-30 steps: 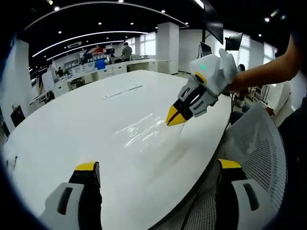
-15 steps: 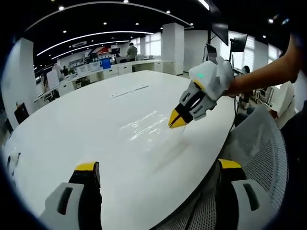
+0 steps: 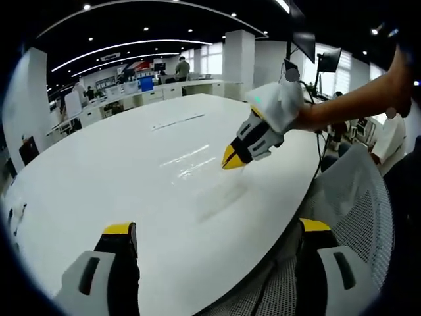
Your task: Open the resealable bag by pulling the two sides of the seal apart until the entire bag opening is separated and visibly accessible.
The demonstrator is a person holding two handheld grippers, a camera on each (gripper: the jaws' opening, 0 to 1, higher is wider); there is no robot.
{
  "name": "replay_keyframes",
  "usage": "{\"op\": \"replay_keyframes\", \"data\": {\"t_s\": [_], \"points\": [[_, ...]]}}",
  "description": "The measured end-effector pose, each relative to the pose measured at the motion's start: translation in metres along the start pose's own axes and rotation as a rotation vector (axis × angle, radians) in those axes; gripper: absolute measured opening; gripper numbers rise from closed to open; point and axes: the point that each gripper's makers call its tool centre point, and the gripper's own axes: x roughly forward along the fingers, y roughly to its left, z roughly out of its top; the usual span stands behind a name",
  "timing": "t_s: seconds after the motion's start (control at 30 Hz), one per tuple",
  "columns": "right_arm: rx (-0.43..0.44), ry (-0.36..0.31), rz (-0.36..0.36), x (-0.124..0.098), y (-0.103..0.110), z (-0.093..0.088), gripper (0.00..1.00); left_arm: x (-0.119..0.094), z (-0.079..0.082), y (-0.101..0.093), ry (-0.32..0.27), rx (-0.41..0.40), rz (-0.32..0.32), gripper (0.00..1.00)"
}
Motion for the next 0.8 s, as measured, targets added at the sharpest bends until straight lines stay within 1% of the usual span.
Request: {"op": "replay_keyframes", "data": {"t_s": [0.1,0.2,0.43,0.57,0.8], "points": [[0.031,-0.011,-0.008,0.002,-0.005,0.001,0.00,0.000,0.001,0.001,0.000,0.003,0.000,0.99],[0.040,-0.014,-0.010,0.003,-0.009,0.001,0.00,0.001,0.000,0.001,0.009,0.009,-0.003,0.99],[0.072,-0.005,-0.004,0.005,-0.014,-0.008,0.00,0.001,0.000,0.000,0.008,0.007,-0.008,0.99],[0.090,0.000,0.010,0.003,-0.011,-0.014,0.00,0.001,-0.001,0.000,0.010,-0.002,-0.005,0.99],[0.134,-0.003,0.014,0.000,-0.004,-0.018,0.08,0.002,-0.002,-0.002,0.017,0.001,-0.008,0.99]]}}
